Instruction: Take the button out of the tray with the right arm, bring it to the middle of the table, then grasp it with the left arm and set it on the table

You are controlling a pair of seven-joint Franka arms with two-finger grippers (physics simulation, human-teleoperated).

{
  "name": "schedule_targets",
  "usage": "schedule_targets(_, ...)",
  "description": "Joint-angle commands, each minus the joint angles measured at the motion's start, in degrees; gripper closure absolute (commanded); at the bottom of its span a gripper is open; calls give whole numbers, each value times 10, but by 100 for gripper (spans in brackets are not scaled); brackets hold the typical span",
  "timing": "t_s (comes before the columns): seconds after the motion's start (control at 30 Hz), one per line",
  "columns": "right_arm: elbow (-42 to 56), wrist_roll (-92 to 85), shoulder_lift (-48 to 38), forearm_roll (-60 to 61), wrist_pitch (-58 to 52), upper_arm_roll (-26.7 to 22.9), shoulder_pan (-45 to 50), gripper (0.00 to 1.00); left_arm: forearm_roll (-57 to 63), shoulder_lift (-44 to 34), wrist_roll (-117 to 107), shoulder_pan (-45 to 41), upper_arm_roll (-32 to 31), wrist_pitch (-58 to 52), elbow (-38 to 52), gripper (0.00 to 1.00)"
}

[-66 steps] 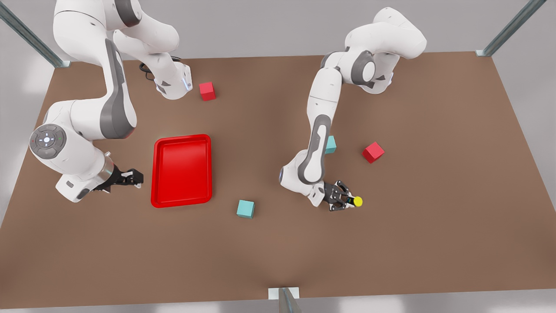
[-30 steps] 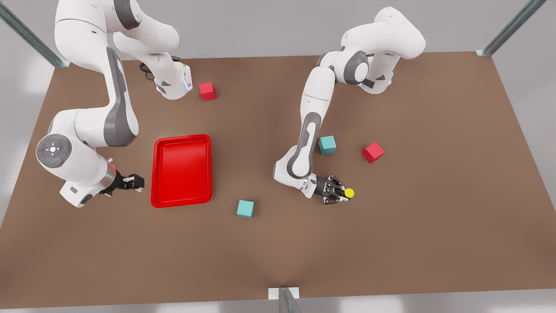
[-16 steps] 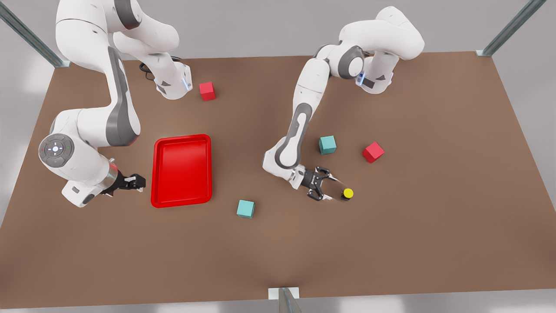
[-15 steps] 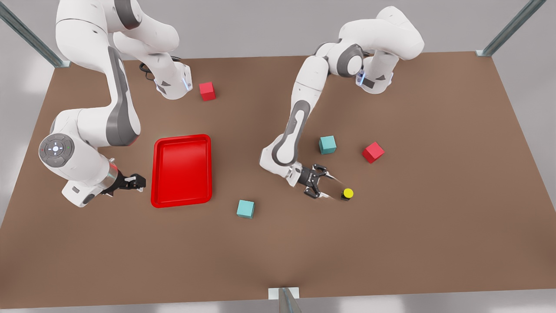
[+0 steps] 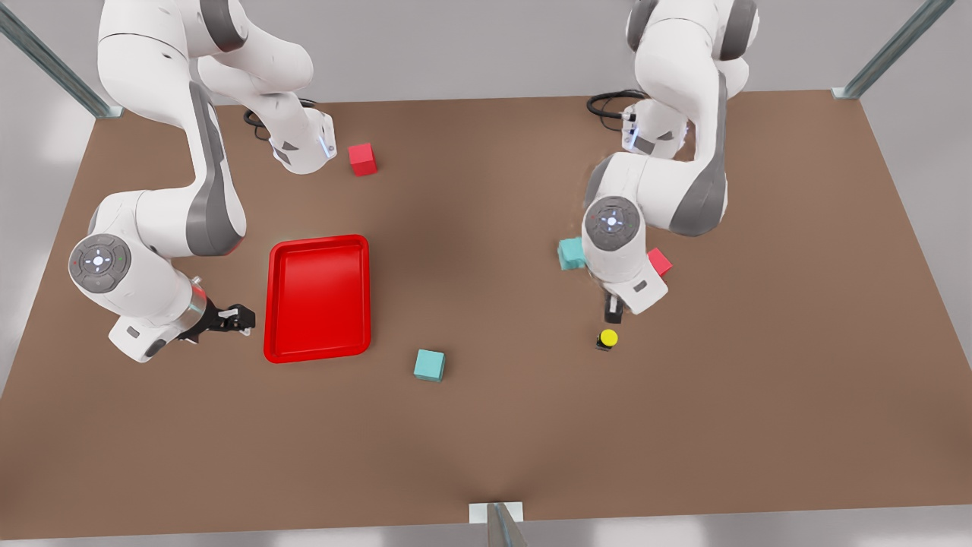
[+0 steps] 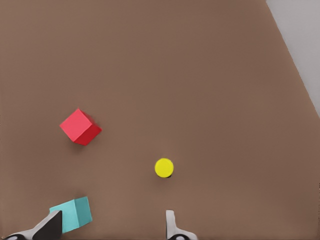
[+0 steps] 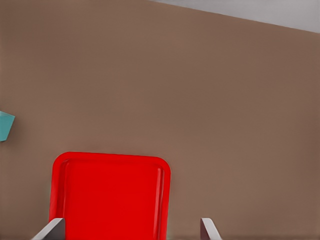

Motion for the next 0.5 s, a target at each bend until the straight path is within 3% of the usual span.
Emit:
schedule_targets(0.0, 0, 0, -1, 0, 0, 0, 0, 0, -101, -20, 904, 77, 0, -33, 1, 0)
schedule_targets(0.07, 0, 0, -1, 0, 0, 0, 0, 0, -124, -32, 1003, 179, 0, -46, 1, 0)
schedule_targets(0.13, 0, 0, -1, 0, 0, 0, -1, 0, -164, -32, 996, 213, 5, -48, 7, 0)
schedule_targets(0.17, 0, 0, -1, 0, 0, 0, 1, 0, -162, -47, 998, 272, -33, -49, 11, 0)
schedule_targets(0.2, 0, 0, -1, 0, -1, 0, 1, 0, -44, -98, 999, 416, -283, -46, -2, 0)
schedule_targets(0.23, 0, 0, -1, 0, -1, 0, 1, 0, 17, -186, 1003, 441, -338, 50, -144, 0)
schedule_targets(0.27, 0, 0, -1, 0, -2, 1, 1, 0, 19, -233, 1016, 455, -340, 110, -222, 0)
schedule_targets(0.47, -3, 0, 0, 0, 5, 0, 0, 0, 25, -230, 1018, 453, -342, 89, -221, 0)
